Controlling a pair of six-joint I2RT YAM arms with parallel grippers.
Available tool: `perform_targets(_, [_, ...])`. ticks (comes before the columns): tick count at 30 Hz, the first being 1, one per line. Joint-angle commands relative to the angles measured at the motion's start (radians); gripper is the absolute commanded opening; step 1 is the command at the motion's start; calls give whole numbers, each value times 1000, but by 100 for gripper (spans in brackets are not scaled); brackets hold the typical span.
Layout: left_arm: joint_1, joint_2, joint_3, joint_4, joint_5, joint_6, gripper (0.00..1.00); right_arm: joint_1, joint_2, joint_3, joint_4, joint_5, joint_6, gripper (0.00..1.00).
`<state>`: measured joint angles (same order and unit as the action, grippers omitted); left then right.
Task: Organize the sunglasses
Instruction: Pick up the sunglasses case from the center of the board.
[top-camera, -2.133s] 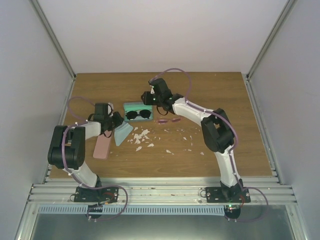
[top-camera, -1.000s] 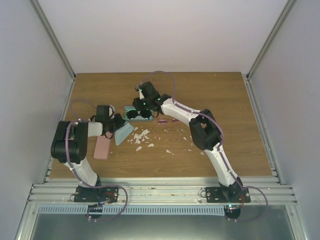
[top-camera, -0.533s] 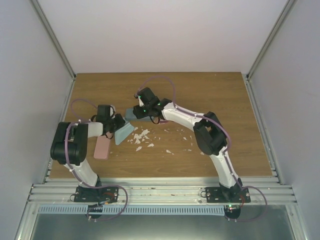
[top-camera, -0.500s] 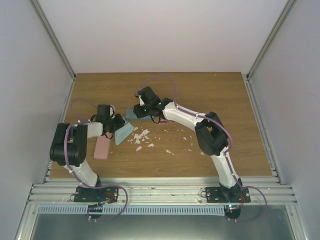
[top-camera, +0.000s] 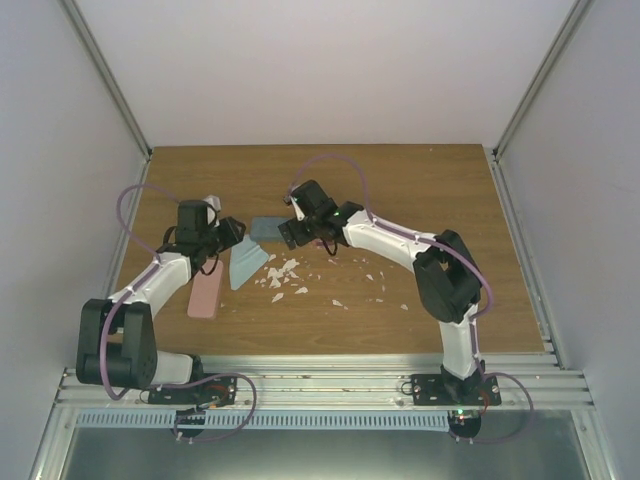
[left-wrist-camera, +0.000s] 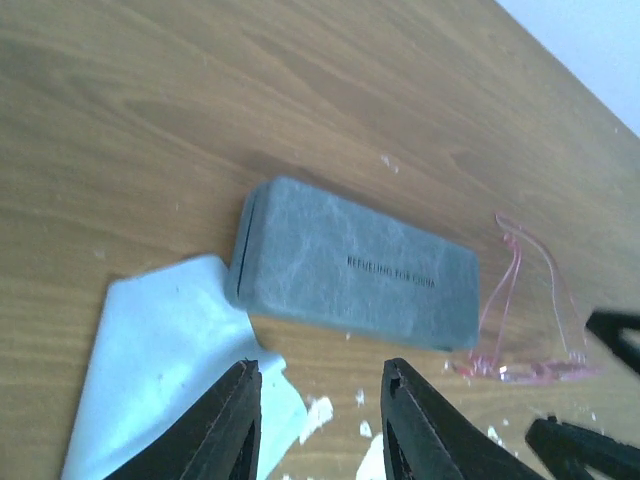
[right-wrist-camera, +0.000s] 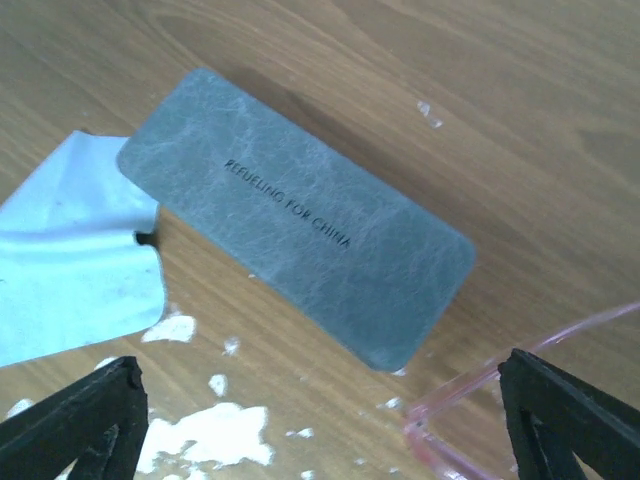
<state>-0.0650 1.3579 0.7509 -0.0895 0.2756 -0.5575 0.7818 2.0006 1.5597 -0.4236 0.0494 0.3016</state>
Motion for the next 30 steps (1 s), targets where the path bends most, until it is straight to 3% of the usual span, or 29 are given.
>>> perform_targets(1, [-10, -43, -47, -28, 106, 7, 36, -30, 69, 68, -37, 40, -299, 99])
perform_targets(7, [-16, -103, -69, -51, 132, 5, 39, -96, 180, 179, -68, -210, -549, 100])
perform_targets(18, [-24, -119, -64, -88, 137, 28, 40, -111, 410, 420, -136, -172, -674, 100])
perform_targets(30, [-25, -100, -47, -92, 135, 36, 40, -115, 448, 480, -254, -364, -760, 96])
